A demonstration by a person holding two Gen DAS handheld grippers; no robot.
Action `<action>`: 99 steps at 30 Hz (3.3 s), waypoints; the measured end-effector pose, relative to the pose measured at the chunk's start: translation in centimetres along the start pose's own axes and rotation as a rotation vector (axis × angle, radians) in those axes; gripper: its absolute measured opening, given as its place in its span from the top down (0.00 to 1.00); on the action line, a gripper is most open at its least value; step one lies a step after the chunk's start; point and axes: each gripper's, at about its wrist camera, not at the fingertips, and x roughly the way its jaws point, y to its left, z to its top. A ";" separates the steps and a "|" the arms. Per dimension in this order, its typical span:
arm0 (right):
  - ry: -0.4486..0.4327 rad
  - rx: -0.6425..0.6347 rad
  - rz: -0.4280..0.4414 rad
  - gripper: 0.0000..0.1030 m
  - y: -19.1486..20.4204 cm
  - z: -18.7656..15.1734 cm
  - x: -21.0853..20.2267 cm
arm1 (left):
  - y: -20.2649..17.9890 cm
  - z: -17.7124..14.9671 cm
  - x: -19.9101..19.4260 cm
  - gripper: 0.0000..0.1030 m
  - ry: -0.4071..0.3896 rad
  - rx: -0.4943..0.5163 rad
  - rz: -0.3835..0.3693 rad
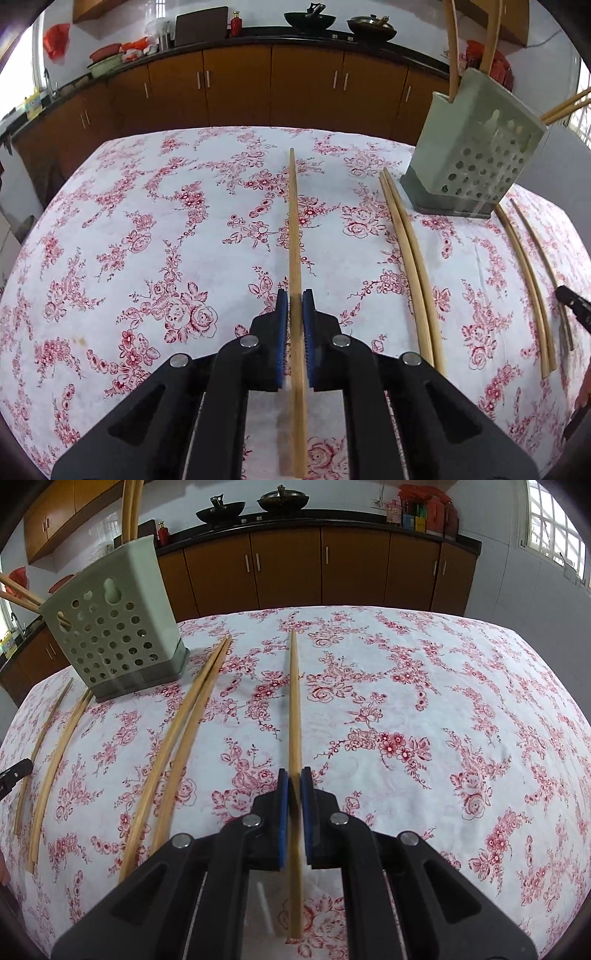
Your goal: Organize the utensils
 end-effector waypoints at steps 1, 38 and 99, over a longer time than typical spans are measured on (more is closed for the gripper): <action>0.000 -0.001 -0.001 0.92 0.0 0.0 0.0 | 0.1 0.0 0.0 0.91 0.000 -0.005 -0.006; 0.000 -0.008 -0.010 0.86 0.2 -0.2 0.1 | 0.1 0.1 -0.2 0.90 0.000 0.002 0.002; -0.523 0.062 0.238 0.92 -1.3 10.0 -21.5 | -2.8 8.4 -21.3 0.93 -0.483 0.056 -0.206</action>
